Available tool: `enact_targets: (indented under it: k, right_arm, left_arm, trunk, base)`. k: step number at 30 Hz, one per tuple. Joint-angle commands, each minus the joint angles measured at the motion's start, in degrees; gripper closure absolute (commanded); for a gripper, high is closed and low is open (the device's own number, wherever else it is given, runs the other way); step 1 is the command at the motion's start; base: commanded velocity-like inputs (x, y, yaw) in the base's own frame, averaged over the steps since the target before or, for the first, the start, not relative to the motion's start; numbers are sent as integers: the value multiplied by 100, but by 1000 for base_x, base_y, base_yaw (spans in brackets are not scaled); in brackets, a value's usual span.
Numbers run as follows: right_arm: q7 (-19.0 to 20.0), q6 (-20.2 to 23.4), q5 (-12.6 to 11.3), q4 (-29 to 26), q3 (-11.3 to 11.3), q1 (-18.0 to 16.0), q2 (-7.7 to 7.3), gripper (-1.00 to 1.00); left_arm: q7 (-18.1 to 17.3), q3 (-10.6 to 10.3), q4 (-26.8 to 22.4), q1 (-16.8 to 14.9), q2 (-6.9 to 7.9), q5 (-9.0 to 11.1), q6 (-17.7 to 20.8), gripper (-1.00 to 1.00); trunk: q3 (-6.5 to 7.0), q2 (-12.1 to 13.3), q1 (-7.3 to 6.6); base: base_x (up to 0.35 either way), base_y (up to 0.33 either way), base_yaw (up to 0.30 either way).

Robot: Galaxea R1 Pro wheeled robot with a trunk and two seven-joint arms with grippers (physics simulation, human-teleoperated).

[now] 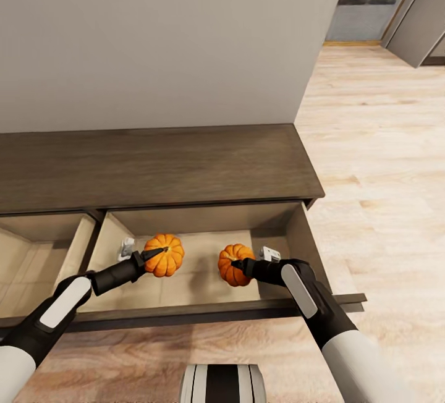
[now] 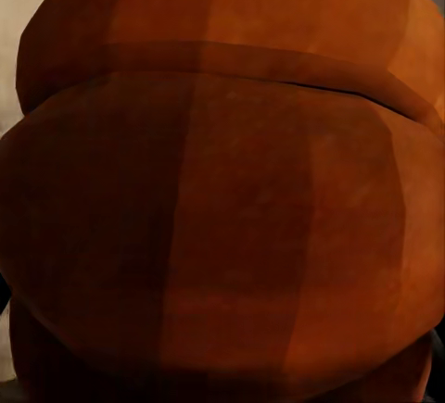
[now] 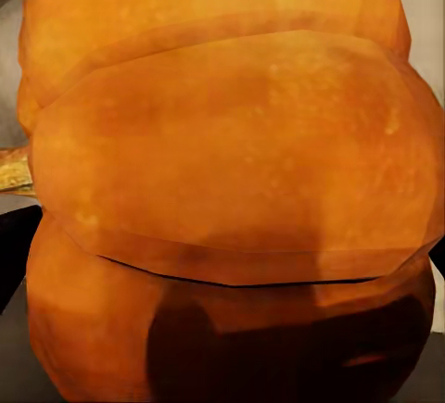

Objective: Place each of the two pumpkins and all three candles from the living room inside a cabinet in the living room (use any cabinet), then make sure every cabinet is closed, and position the cauldron so it is next to a table in the living room.

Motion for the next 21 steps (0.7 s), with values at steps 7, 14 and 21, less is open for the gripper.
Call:
enact_targets:
  k: [7,14,21]
  right_arm:
    - [-52,-31,-2,225,-9,-176,-13,100]
    - [-46,-20,-3,350,-14,-177,-7,100]
    - [-52,-27,5,444,-23,-177,-4,100]
  left_arm:
    - [-47,70,14,50,17,19,-114,100]
    - [-44,166,19,66,7,19,-119,100]
    - [-44,169,17,67,8,19,-119,100]
  trunk:
    - [0,2,0]
    - [0,2,0]
    - [0,2,0]
  base:
    - [0,0,0]
    - [0,0,0]
    - [0,0,0]
